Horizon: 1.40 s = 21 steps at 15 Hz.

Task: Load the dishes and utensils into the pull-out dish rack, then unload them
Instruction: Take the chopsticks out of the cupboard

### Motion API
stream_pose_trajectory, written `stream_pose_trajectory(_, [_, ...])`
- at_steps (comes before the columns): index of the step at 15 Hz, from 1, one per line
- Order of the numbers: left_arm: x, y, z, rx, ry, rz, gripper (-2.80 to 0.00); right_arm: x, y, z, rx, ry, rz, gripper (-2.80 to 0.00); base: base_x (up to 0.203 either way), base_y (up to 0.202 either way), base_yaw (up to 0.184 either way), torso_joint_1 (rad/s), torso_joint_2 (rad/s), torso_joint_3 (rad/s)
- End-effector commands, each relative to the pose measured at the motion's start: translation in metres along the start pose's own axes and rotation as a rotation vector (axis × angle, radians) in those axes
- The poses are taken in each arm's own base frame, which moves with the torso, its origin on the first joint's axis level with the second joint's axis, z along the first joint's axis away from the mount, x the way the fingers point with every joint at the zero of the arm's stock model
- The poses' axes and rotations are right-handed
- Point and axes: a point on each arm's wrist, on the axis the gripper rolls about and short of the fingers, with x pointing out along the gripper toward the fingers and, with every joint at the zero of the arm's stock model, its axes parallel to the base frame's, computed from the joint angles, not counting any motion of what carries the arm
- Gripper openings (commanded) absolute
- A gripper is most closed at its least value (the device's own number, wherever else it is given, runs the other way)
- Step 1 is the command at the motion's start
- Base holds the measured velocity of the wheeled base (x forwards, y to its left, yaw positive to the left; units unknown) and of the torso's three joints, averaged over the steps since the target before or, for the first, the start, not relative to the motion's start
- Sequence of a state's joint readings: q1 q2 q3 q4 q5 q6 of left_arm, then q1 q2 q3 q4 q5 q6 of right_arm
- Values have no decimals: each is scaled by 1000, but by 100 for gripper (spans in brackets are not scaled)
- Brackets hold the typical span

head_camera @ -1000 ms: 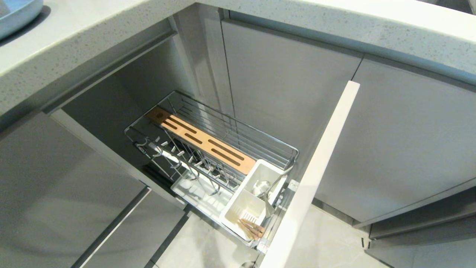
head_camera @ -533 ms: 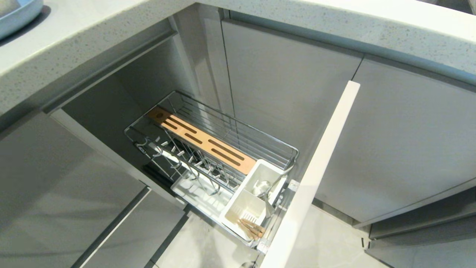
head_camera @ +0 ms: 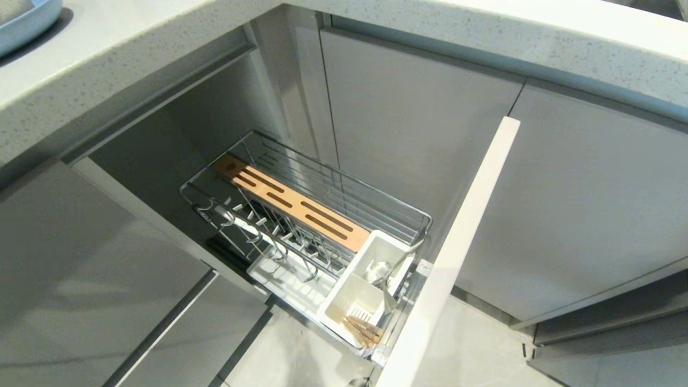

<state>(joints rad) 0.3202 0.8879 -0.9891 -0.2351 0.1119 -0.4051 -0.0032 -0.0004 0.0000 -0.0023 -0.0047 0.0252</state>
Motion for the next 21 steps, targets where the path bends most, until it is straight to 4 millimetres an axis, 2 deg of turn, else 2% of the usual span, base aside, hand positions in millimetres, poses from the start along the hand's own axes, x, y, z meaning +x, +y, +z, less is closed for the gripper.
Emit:
stream_pose_trajectory(1, [2, 0, -1, -2, 4, 4, -280, 0, 0, 0, 0, -3, 0, -280, 0, 0, 0, 0, 0, 0])
stream_pose_trajectory(6, [3, 1, -1, -1, 3, 9, -280, 0, 0, 0, 0, -2, 0, -280, 0, 0, 0, 0, 0, 0])
stream_pose_trajectory(7, [2, 1, -1, -2, 2, 9, 0, 0, 0, 0, -1, -2, 0, -280, 0, 0, 0, 0, 0, 0])
stream_pose_trajectory(12, [0, -1, 3, -2, -16, 2, 0, 0, 0, 0, 1, -3, 0, -280, 0, 0, 0, 0, 0, 0])
stream_pose_trajectory(15, [-13, -7, 22, -8, -87, -29, 0, 0, 0, 0, 0, -2, 0, -280, 0, 0, 0, 0, 0, 0])
stream_pose_trajectory(21, [-46, -27, 77, -27, -287, -116, 0, 0, 0, 0, -1, -3, 0, -280, 0, 0, 0, 0, 0, 0])
